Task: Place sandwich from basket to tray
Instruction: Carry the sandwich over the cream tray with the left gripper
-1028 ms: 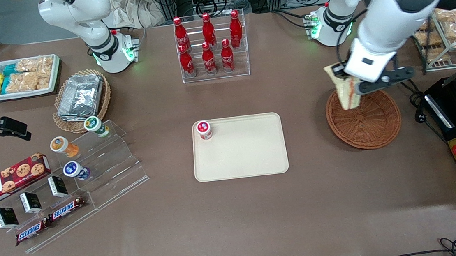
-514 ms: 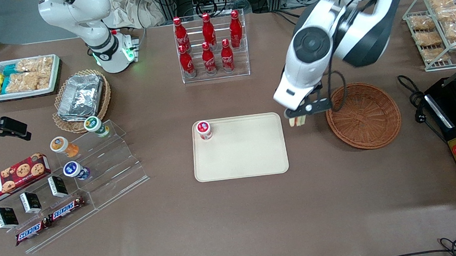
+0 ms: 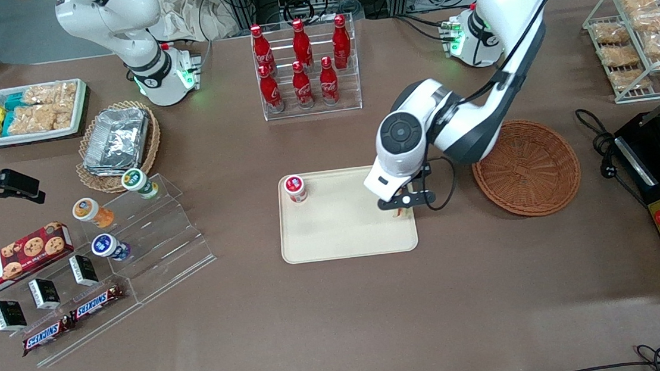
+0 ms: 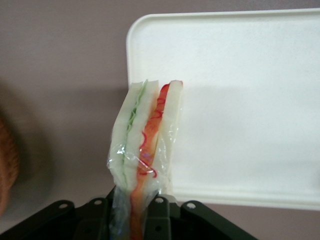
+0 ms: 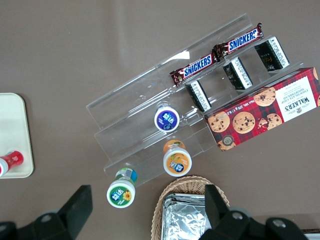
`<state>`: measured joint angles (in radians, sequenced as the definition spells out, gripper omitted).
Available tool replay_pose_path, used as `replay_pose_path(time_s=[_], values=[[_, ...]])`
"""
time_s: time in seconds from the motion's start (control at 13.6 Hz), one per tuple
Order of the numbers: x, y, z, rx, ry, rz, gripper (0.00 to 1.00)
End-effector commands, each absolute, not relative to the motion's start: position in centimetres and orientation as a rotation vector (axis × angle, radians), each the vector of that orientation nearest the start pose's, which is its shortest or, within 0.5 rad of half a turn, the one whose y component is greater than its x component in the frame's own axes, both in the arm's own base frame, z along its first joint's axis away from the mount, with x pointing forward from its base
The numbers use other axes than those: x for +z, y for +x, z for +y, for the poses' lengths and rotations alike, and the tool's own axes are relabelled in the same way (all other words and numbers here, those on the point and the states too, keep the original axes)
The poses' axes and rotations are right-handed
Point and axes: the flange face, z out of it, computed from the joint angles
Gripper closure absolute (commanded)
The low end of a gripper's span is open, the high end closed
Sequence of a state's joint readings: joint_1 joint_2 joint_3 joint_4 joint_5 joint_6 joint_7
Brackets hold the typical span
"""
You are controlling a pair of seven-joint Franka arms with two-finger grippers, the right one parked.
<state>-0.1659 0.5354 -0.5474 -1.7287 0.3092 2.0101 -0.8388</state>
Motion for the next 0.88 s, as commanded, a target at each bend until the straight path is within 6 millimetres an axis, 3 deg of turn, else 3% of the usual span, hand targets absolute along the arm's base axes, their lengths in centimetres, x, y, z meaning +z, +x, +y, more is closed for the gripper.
replay_pose_path(time_s=[0.0,0.37,0.44,0.51,0.59,0.81], values=[[26.3,52.3,-39.7,0.122,-3.028,0.008,1.00],[22.8,52.7,-39.5,0.113,-3.003,0.068,1.00],[22.5,52.7,-39.5,0.122,-3.001,0.075,0.90],[22.5,52.7,-39.5,0.121,-3.003,0.077,0.38],[22.6,52.7,-39.5,0.119,-3.003,0.075,0.00],[22.9,53.0,-39.3,0.115,-3.005,0.070,0.00]])
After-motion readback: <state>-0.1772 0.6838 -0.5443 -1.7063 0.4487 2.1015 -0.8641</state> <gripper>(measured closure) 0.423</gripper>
